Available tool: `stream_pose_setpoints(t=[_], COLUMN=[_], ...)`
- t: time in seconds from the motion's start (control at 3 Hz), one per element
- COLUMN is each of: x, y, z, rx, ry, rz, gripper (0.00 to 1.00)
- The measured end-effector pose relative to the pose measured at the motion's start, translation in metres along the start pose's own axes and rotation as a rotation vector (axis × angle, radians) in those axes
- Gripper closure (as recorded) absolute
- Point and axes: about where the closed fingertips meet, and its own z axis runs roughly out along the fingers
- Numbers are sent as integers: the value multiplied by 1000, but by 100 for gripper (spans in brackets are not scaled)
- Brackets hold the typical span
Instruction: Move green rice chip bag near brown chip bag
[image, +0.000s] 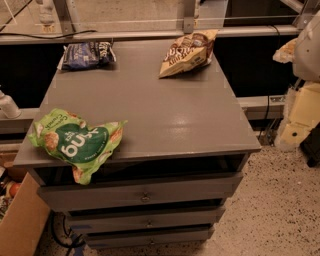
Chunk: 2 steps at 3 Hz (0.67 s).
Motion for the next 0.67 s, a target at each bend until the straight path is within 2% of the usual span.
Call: stream_pose_setpoints(t=[0.33,0.67], x=[0,-17], y=[0,4], z=[0,10], rx=[0,-19], ry=[0,-69], rz=[0,-6], gripper=[0,0])
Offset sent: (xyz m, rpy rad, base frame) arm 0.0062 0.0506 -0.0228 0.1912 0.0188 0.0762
